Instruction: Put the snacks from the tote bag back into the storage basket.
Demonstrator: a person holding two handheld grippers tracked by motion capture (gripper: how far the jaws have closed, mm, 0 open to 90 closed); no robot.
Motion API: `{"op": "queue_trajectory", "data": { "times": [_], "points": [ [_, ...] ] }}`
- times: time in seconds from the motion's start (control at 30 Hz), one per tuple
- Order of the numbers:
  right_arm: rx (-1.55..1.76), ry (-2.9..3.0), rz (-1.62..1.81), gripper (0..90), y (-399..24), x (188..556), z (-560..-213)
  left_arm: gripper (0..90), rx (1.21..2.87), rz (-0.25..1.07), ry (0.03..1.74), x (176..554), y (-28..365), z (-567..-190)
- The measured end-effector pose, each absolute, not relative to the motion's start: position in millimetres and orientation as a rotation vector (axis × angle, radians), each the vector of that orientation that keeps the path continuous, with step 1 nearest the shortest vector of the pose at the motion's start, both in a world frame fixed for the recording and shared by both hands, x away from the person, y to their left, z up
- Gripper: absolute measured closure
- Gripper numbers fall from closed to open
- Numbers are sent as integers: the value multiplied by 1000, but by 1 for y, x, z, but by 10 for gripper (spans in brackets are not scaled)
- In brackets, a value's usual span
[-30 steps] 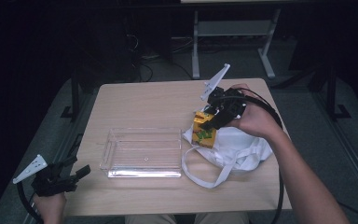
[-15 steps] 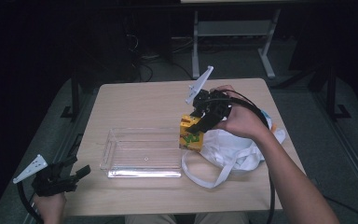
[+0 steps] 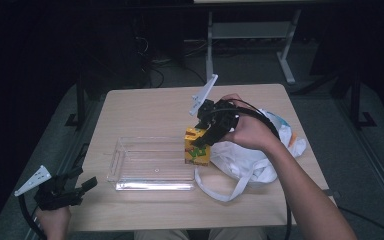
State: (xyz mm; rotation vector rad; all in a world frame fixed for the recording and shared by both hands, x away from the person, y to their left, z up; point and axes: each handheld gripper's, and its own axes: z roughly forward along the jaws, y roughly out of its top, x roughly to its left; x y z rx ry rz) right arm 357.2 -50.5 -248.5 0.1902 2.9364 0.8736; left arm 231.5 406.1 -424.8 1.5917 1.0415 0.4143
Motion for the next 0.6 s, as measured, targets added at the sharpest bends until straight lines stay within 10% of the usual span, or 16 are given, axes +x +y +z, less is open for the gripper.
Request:
{"op": "queue_trajectory", "data": {
  "times": [0.6],
  "points": [
    [137,2973,850,524,-23,356,-258,130,1586,415,1041,231,407,-425]
  ]
}}
